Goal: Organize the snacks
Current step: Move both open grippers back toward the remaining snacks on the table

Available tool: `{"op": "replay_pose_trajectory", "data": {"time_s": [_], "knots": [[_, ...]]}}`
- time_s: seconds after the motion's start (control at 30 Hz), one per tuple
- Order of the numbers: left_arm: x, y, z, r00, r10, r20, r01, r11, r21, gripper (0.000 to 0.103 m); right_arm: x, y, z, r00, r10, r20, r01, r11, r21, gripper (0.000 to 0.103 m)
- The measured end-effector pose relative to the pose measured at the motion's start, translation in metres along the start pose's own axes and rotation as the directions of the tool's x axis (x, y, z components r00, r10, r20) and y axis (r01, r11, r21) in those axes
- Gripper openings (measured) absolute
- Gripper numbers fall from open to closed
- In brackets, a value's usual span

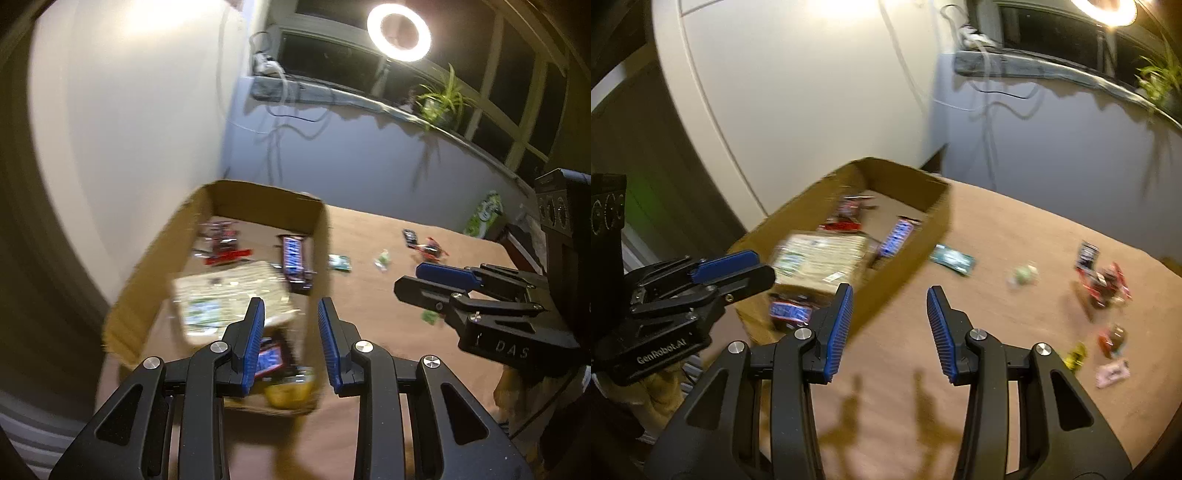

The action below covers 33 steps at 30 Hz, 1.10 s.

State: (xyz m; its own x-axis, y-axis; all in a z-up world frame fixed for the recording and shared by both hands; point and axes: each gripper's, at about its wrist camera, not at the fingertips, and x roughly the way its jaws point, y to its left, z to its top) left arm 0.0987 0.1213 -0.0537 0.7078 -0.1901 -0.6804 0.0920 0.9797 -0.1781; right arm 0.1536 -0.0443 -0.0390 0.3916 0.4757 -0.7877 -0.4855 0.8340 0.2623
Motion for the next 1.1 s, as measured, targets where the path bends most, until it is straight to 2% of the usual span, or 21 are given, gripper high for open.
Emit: {"op": "replay_pose_trajectory", "data": {"time_s": [0.3, 0.5, 0.83, 1.1], "knots": [[0.025, -0.053, 0.000, 0.996, -0.075, -0.046, 0.078, 0.995, 0.056, 0.029, -0.036, -0.087, -0.032, 0.993, -0.118, -0.022, 0.120, 0.988, 0.100, 0.043], [0.046, -0.088, -0.004, 0.989, -0.117, -0.093, 0.126, 0.988, 0.093, 0.029, -0.043, -0.133, -0.048, 0.987, -0.154, -0.051, 0.160, 0.974, 0.162, 0.043], [0.088, -0.131, -0.010, 0.968, -0.174, -0.180, 0.201, 0.969, 0.145, 0.029, -0.016, -0.162, -0.062, 0.989, -0.092, -0.118, 0.116, 0.970, 0.215, 0.043], [0.114, -0.143, -0.014, 0.951, -0.194, -0.240, 0.237, 0.957, 0.165, 0.029, 0.006, -0.175, -0.063, 0.987, -0.032, -0.156, 0.074, 0.960, 0.269, 0.043]]}}
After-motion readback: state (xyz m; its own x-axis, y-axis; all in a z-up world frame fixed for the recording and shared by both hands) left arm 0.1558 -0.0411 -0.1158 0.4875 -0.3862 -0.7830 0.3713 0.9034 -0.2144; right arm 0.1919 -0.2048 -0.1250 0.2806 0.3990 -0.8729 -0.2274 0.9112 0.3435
